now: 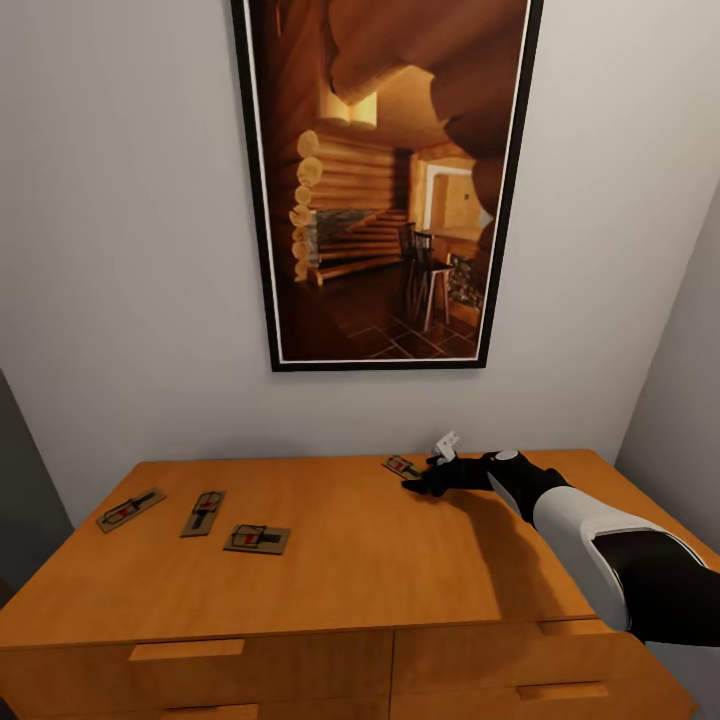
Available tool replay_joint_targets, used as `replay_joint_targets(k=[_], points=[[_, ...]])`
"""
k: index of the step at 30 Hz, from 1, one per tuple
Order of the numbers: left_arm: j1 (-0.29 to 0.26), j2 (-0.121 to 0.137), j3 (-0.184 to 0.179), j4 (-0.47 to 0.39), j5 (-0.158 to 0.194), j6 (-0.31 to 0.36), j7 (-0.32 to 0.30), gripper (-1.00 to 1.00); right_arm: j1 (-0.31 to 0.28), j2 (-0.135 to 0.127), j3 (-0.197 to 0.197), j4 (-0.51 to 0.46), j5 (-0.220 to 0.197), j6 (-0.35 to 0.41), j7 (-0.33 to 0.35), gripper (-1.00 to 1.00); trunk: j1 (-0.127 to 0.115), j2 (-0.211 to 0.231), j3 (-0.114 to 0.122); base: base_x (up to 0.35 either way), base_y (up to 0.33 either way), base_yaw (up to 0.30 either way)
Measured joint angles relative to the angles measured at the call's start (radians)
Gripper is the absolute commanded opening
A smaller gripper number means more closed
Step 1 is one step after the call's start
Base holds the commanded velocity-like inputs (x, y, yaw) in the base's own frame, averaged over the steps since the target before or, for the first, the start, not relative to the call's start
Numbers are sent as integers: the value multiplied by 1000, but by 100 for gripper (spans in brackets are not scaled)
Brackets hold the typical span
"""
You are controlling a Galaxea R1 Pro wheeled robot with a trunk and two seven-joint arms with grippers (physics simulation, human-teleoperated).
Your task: Take the four mousetraps from the cabinet in the bathroom and place them on the bathroom floor. Make sure all four end up on the same floor surface, and ensure that at least two of them are either under or directly next to the same bathroom sink.
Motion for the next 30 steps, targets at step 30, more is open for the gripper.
replay_joint_targets(k=[30], points=[[0, -1, 0, 0, 0, 0, 0, 100, 0, -1, -15, 16, -8, -1, -1, 100, 0, 0, 0, 0, 0, 0]])
